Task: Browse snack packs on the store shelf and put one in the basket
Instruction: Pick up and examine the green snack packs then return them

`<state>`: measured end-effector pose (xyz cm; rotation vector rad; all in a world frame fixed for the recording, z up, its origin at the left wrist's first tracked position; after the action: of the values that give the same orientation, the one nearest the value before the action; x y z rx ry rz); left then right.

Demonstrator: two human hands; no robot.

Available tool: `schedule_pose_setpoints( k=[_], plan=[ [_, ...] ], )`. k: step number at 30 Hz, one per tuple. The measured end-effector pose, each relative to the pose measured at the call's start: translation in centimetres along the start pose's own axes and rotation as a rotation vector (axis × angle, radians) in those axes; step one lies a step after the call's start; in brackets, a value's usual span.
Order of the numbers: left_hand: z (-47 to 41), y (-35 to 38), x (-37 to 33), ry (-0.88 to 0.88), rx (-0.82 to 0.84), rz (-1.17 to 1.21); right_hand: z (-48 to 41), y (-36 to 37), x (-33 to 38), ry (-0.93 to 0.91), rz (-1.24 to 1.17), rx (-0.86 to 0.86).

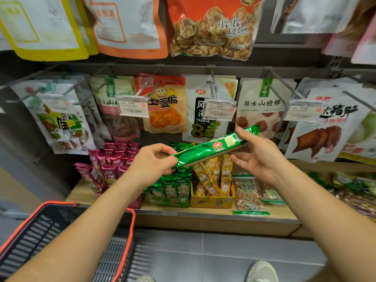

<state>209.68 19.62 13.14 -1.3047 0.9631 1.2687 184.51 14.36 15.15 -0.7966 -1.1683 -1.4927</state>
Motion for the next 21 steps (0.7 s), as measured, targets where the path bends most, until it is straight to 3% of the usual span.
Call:
schedule_pose_setpoints(
  k=[3,4,6,8,9,11,13,18,21],
  plan=[
    [0.2,-0.4,-0.6,0.083,-0.021,-0.064,-0.3,-0.5,-0.4,-0.051,0.11,-0.123],
    [0.3,-0.6,-0.6,0.107,-0.029,-0.085,-0.4,-0.8,-0.5,-0.106,0.274,-0.188],
    [0.3,-0.9,-0.8,0.125,-0.046,-0.101,-0.6,-1.1,-0.5,-0.325,0.853,-0.256],
    [0.3,-0.9,-0.8,0.129,-0.05,-0.103,-0.2,-0.3,-0.6,-0.505,1.318,-0.161],
    [0.4,-0.8,-0.9,0.135,-0.047,-0.11,0.1,0.3,-0.9,-0.509,1.413,-0.044],
    [0.7,-0.2,-1.0,0.138,-0.035,-0.111,1.0,1.7,-1.9,-0.473,1.408,0.229],
    [0.7,0.2,-0.9,0.122,-0.01,-0.09,1.8,3.0,-3.5,-0.529,1.439,0.388],
    [0.9,0.1,-1.0,0.05,0.098,0.086,2.2,4.1,-4.5,-0.785,1.581,0.334],
    [0.9,0.0,-1.2,0.063,0.143,0.12,2.3,4.2,-4.3,-0.822,1.582,0.34]
  ],
)
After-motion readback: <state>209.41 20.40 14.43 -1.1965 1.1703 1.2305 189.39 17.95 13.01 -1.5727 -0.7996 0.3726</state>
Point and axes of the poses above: each hand's wrist, its own z-axis away from the middle knuckle, its own y-axis out of the palm, x = y × z, the point moved 1 cm from there along -z, towards the middle knuckle, and after that the axes turned 7 degrees about z, right-handed, at the moved point
